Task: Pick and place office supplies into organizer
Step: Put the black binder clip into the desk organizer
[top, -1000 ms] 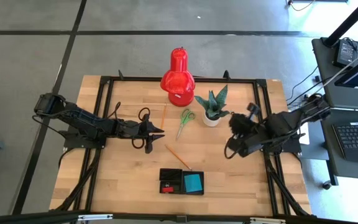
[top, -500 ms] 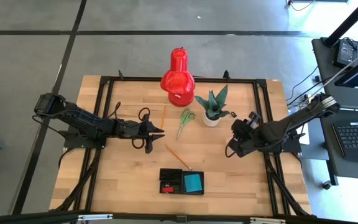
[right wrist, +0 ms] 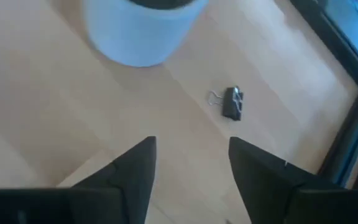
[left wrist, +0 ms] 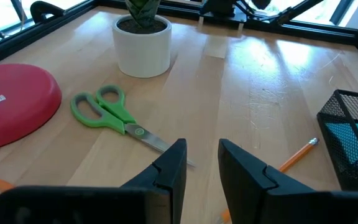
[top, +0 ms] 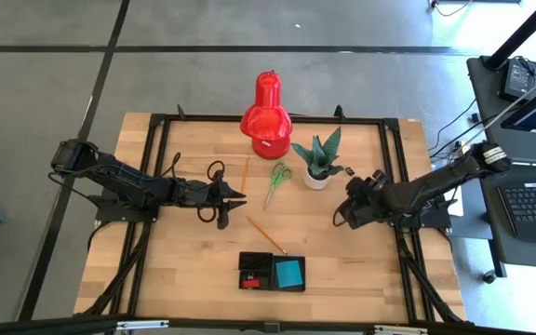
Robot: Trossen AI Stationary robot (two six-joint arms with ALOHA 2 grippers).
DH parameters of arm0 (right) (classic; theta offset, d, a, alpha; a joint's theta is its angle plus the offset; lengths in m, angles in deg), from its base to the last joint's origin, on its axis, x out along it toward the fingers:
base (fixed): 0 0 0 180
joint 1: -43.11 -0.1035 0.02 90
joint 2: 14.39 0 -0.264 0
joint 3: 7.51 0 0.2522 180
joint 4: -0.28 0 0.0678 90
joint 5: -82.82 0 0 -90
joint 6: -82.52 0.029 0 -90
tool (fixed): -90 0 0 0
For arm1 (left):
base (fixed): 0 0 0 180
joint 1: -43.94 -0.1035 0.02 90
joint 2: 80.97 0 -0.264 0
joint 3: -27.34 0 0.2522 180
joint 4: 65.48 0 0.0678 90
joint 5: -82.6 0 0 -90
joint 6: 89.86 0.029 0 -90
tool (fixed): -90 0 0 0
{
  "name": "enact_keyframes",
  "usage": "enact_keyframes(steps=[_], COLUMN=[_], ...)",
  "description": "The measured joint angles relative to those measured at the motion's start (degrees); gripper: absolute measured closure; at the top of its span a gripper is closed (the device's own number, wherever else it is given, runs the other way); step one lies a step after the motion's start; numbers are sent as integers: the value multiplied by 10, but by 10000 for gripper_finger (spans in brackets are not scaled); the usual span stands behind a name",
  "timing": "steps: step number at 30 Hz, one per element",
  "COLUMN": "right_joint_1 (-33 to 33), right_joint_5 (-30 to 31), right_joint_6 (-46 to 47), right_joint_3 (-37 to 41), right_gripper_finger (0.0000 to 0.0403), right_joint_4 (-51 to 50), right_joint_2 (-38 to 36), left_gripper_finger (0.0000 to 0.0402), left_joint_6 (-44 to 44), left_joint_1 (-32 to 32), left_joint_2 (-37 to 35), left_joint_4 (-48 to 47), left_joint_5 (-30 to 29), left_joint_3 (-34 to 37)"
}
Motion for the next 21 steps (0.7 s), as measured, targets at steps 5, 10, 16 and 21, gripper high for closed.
enact_keyframes(steps=[5, 10, 16, 21], right_joint_1=[83, 135, 186, 220], right_joint_5=[-42, -46, -47, -51], right_joint_6=[-33, -158, -216, -261], right_joint_3=[0, 0, 0, 0], right_gripper_finger=[208, 210, 210, 210], right_joint_4=[23, 67, 73, 73], right_joint_2=[0, 0, 0, 0], left_gripper_finger=[315, 315, 315, 315], left_joint_6=[0, 37, 96, 110], left_joint_1=[0, 0, 0, 0], left_joint_2=[0, 0, 0, 0], left_joint_4=[0, 0, 0, 0], left_joint_5=[0, 0, 0, 0], left_joint_3=[0, 0, 0, 0])
